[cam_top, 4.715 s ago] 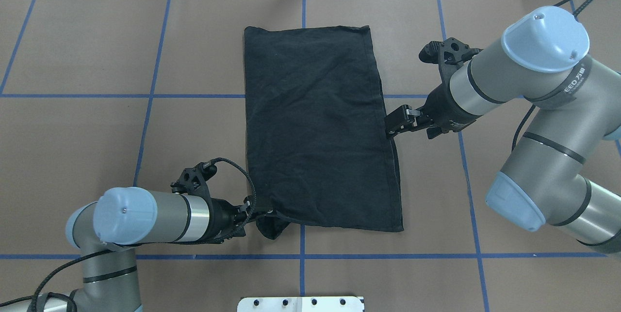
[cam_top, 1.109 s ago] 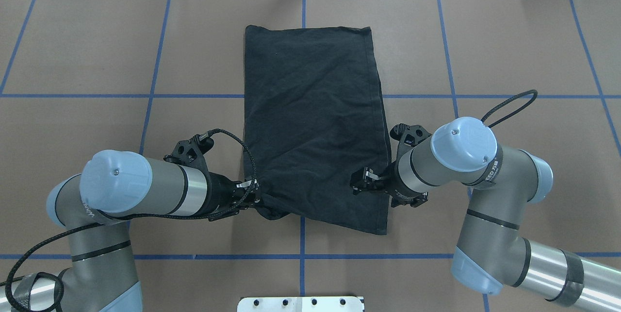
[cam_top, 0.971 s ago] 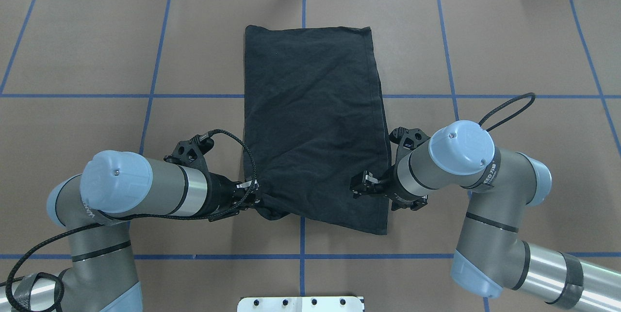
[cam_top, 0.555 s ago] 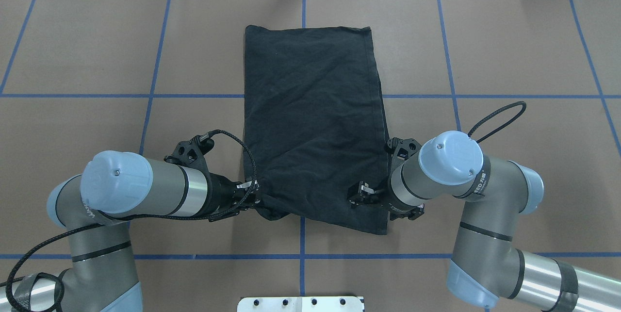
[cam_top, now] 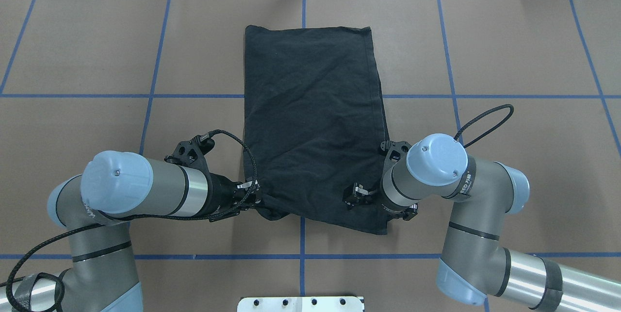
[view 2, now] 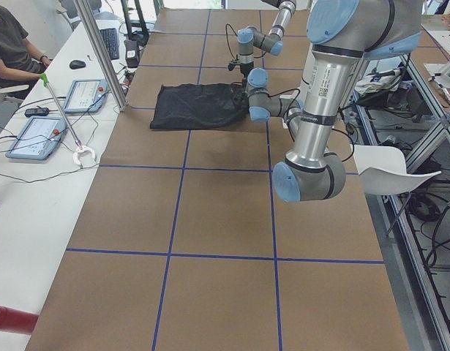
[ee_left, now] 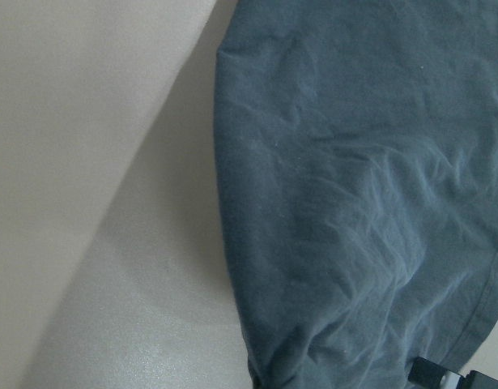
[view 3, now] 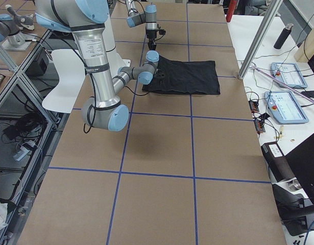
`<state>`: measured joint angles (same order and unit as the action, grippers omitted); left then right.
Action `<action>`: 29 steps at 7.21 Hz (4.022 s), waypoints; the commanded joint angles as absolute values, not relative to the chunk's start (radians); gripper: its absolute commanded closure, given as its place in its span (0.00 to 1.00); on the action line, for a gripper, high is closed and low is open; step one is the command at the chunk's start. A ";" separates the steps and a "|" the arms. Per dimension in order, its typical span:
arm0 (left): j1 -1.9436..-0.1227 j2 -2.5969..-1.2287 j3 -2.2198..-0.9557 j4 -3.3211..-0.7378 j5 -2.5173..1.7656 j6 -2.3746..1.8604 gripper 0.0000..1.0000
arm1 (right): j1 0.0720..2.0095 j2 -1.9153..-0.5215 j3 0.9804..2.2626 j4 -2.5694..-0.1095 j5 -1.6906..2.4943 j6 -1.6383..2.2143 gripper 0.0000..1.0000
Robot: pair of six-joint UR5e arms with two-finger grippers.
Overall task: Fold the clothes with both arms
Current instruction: 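Move the right gripper to the near edge beside the left gripper and grasp, then lift the shirt's near edge with both grippers and fold it away from the robot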
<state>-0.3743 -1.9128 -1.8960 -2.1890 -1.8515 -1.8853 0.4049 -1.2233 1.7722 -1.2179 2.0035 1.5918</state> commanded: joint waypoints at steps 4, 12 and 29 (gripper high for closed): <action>-0.374 -1.914 -1.896 -2.189 -1.852 -1.885 1.00 | 0.407 -1.224 1.770 -1.216 2.000 1.592 0.60; -0.380 -1.911 -1.919 -2.189 -1.852 -1.885 1.00 | 0.443 -1.215 1.842 -1.203 2.070 1.660 1.00; -0.676 -2.143 -1.610 -2.313 -1.928 -1.853 1.00 | 0.811 -1.037 1.637 -1.164 2.470 1.652 1.00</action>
